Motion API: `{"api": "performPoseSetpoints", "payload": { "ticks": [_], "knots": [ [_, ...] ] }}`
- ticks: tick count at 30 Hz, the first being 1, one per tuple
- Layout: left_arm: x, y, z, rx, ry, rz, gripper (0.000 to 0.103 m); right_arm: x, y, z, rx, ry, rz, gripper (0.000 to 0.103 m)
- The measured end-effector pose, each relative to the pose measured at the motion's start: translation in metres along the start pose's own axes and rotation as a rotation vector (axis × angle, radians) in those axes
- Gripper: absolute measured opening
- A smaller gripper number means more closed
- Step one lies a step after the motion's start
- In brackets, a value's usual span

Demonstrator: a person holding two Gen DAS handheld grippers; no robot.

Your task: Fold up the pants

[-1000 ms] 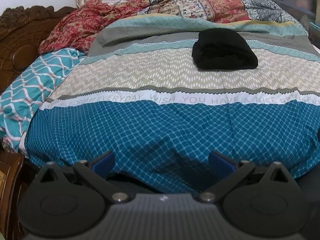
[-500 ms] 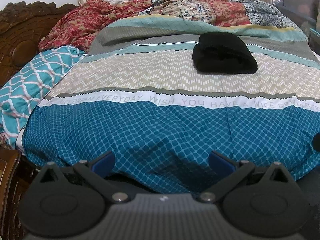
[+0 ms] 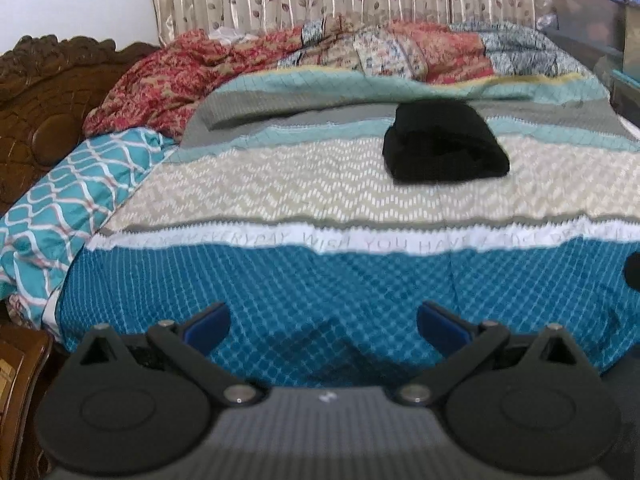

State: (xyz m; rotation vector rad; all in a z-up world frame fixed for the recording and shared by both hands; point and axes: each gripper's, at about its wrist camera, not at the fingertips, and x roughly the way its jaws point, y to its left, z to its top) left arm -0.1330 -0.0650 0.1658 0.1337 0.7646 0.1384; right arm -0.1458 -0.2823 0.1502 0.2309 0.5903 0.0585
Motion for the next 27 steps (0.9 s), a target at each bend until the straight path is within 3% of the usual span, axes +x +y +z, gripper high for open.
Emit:
{"api": "performPoseSetpoints", "payload": {
  "ticks": [4,15,27],
  "knots": [
    [0.0,-0.006,0.028,0.001,-0.032,-0.017,0.103,0.009,0.013,0.019,-0.104,-0.021,0.026,0.103],
    [0.021,-0.027,0.083,-0.015,-0.101,-0.026,0.103,0.04,0.01,0.066,-0.157,-0.015,-0.003,0.103],
    [0.072,-0.034,0.12,0.023,-0.053,0.006,0.103,0.095,0.007,0.098,-0.121,0.006,-0.002,0.103]
  ]
}}
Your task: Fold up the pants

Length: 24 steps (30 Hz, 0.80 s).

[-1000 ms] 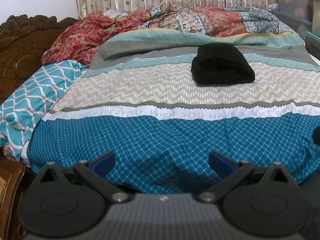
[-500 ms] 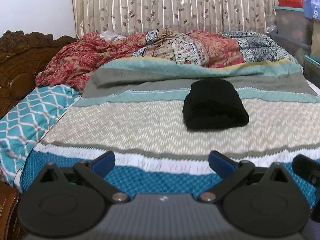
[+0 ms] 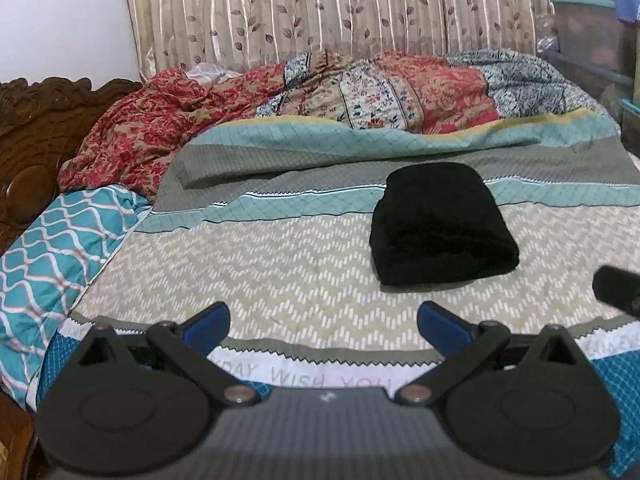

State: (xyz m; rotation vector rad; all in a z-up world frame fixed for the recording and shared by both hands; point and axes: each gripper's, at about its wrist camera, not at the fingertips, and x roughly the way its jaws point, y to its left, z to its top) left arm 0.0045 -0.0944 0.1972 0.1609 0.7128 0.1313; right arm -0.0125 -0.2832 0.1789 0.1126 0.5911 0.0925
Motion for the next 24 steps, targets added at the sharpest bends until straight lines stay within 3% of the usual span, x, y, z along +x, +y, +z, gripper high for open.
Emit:
{"api": "performPoseSetpoints", "payload": {
  "ticks": [9,24],
  "knots": [
    [0.034,-0.005,0.01,0.05,0.057,0.051,0.103,0.03,0.0,0.005,0.037,0.041,0.026,0.103],
    [0.052,-0.037,0.02,0.123,0.076,0.028,0.103,0.047,-0.022,0.01,0.084,0.081,0.014,0.103]
  ]
}}
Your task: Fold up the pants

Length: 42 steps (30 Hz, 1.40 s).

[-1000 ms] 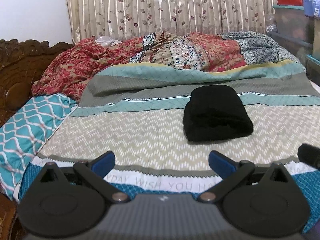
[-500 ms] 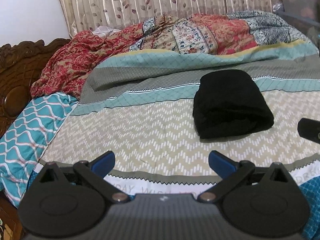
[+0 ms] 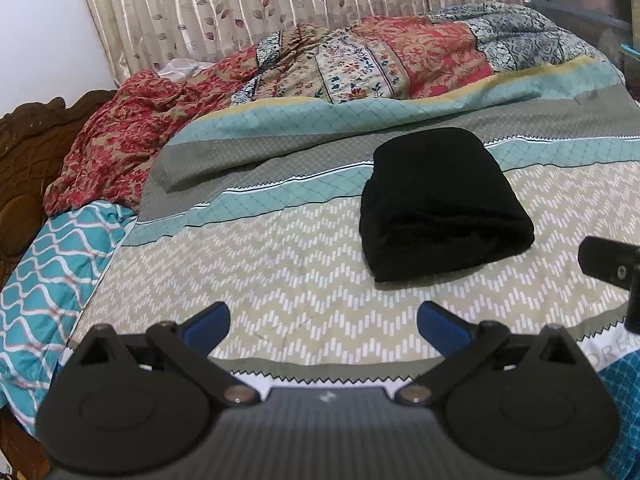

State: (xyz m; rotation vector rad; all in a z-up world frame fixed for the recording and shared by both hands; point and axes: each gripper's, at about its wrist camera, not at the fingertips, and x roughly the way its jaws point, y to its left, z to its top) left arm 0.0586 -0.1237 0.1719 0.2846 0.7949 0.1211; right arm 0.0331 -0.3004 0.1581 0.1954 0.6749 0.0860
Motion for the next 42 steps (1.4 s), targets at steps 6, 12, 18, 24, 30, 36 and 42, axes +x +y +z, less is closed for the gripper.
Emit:
{"api": "performPoseSetpoints", "payload": {
  "ticks": [6,12,18,24,30,36,42],
  "knots": [
    [0.004,-0.005,0.003,0.013,0.006,0.005,0.103,0.003,-0.007,0.0,0.02,0.004,-0.006,0.103],
    [0.008,-0.007,0.002,0.015,0.029,0.008,0.103,0.002,-0.012,-0.006,0.046,0.009,-0.002,0.103],
    [0.009,-0.008,0.0,0.007,0.049,-0.014,0.103,-0.005,-0.017,-0.02,0.08,0.013,-0.009,0.103],
    [0.011,-0.008,-0.003,0.004,0.064,-0.02,0.103,-0.008,-0.018,-0.024,0.084,0.016,-0.012,0.103],
    [0.013,-0.001,-0.007,-0.016,0.088,-0.018,0.103,-0.009,-0.018,-0.024,0.086,0.007,-0.008,0.103],
    [0.016,0.003,-0.012,-0.028,0.117,-0.009,0.103,-0.008,-0.015,-0.027,0.084,0.016,0.001,0.103],
    [0.018,0.006,-0.013,-0.041,0.135,-0.012,0.103,-0.008,-0.014,-0.027,0.084,0.017,0.004,0.103]
  ]
}}
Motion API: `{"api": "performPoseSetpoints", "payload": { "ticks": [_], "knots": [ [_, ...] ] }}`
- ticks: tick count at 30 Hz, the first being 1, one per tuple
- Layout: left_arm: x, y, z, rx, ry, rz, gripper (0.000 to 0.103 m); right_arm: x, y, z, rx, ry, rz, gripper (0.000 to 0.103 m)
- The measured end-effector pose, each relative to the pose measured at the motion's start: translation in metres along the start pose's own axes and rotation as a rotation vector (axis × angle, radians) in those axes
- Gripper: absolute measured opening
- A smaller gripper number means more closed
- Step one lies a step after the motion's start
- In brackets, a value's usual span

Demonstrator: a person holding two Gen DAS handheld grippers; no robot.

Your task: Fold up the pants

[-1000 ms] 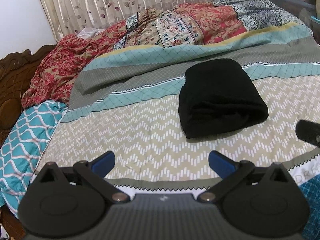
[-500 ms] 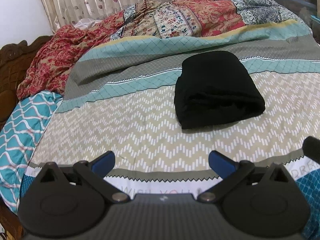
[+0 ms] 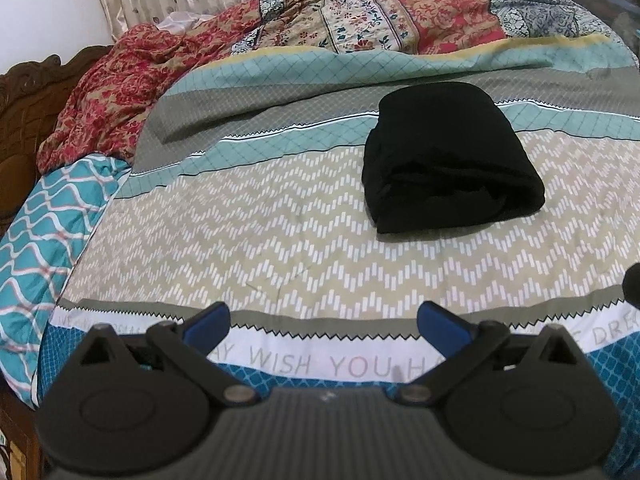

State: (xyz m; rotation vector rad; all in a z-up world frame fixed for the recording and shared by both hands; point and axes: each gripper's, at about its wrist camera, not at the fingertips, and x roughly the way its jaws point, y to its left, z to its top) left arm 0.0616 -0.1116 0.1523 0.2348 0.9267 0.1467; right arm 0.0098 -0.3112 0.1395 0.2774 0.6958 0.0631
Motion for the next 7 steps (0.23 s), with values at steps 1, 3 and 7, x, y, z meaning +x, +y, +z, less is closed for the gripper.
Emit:
{"api": "performPoseSetpoints", "payload": {
  "ticks": [1,3,7],
  "knots": [
    [-0.0009,-0.0004,0.0,0.001,-0.005,0.001,0.103,-0.0002,-0.0002,0.0003,0.0,-0.001,0.0,0.103],
    [-0.0025,-0.0014,0.0005,0.007,-0.011,-0.001,0.103,-0.0008,0.0,0.0002,0.001,-0.004,-0.001,0.103],
    [-0.006,-0.0036,0.0007,0.011,-0.023,-0.022,0.103,-0.002,-0.0002,0.0002,0.002,-0.01,-0.003,0.103]
  ]
}}
